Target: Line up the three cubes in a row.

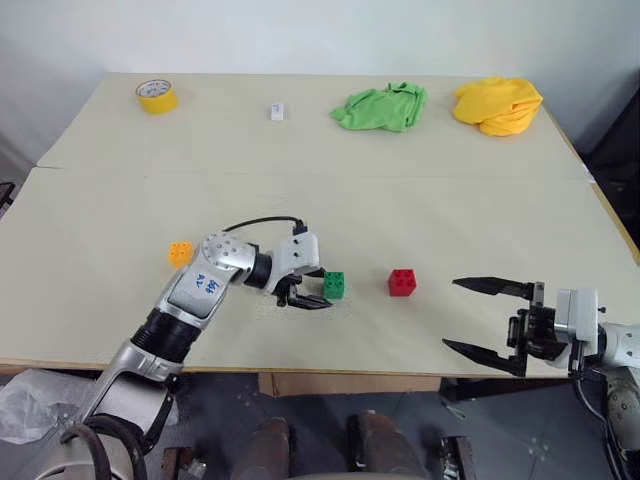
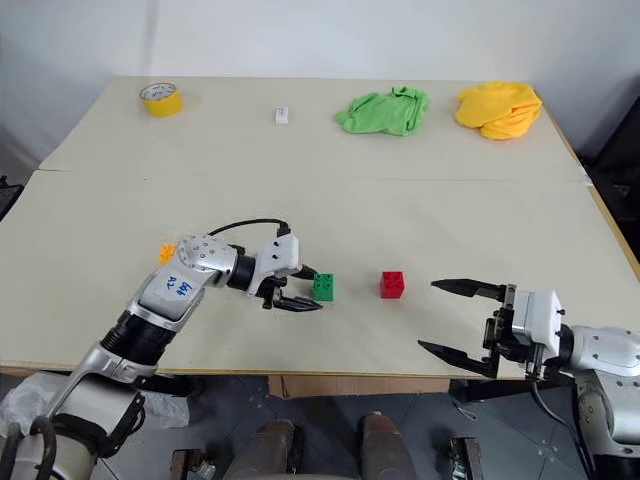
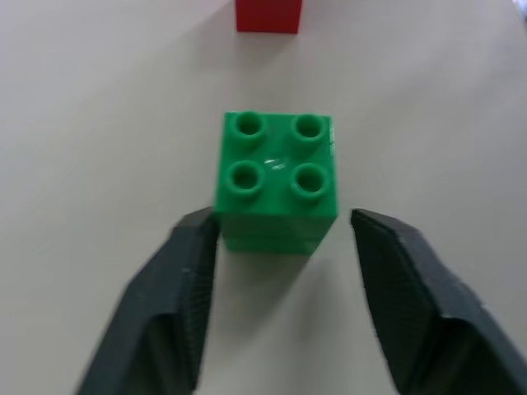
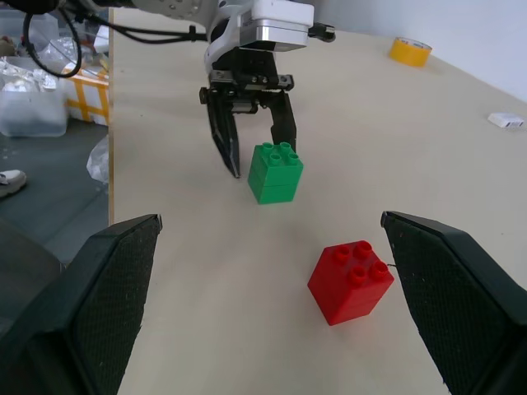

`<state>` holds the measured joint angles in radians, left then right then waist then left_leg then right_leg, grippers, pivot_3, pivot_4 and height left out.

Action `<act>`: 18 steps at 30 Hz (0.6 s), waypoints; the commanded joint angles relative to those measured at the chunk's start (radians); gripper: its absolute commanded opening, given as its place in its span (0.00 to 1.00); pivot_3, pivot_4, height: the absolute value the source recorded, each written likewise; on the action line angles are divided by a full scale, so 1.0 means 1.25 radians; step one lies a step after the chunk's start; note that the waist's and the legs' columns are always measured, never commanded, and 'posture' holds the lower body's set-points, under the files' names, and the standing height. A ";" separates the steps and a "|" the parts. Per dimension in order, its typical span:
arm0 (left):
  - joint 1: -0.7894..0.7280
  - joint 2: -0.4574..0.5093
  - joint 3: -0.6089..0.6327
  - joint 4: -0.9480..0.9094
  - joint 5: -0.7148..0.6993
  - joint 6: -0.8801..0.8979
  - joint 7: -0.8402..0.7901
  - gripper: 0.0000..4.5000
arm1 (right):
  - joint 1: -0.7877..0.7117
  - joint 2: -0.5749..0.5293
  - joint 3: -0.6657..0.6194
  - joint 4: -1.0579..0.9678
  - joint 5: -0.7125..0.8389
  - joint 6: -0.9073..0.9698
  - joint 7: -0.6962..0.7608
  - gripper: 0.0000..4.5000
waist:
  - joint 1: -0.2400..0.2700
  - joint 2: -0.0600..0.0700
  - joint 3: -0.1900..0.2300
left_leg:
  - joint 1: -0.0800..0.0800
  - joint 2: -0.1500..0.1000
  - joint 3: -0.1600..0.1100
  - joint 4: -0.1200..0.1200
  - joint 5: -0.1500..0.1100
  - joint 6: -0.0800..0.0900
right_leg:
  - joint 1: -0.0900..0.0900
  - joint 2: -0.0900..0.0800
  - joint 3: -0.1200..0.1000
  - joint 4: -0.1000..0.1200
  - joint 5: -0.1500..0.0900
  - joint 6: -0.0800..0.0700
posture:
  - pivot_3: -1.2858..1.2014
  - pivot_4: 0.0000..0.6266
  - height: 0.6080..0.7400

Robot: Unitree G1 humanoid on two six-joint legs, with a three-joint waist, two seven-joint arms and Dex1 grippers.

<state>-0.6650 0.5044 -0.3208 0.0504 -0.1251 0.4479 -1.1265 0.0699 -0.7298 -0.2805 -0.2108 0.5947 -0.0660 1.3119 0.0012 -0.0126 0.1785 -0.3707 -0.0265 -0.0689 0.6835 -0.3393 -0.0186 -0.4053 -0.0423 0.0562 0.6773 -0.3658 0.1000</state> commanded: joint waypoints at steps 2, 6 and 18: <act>0.024 0.092 0.109 -0.107 -0.050 -0.008 -0.015 0.85 | -0.042 0.002 0.015 -0.010 0.020 0.019 -0.006 1.00 | -0.006 0.000 0.000 | 0.000 0.000 0.000 0.000 0.000 0.000 | 0.000 0.000 0.000 0.000 0.000 0.000 | 0.52 0.24 1.00; 0.081 0.122 0.240 -0.150 -0.099 -0.051 0.037 0.85 | -0.089 0.003 0.040 0.008 0.029 0.049 -0.001 1.00 | -0.002 0.000 0.000 | 0.001 0.001 0.000 -0.001 0.001 -0.001 | 0.000 0.001 0.000 0.001 0.000 -0.001 | 0.52 0.24 1.00; 0.596 0.058 0.822 -0.274 -0.207 -0.131 0.294 0.99 | -0.206 0.067 0.113 -0.003 0.028 0.051 -0.002 1.00 | -0.007 0.000 0.000 | -0.001 0.001 0.000 -0.002 -0.001 0.000 | -0.001 0.000 0.000 -0.004 0.001 -0.001 | 0.52 0.24 1.00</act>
<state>-0.0041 0.5980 0.5567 -0.2448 -0.3662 0.2894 -0.8200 -0.1793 -0.6529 -0.1354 -0.1891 0.6150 0.0153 1.3020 -0.0074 -0.0123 0.1784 -0.3710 -0.0247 -0.0682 0.6806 -0.3414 -0.0180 -0.4059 -0.0424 0.0559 0.6725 -0.3651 0.0990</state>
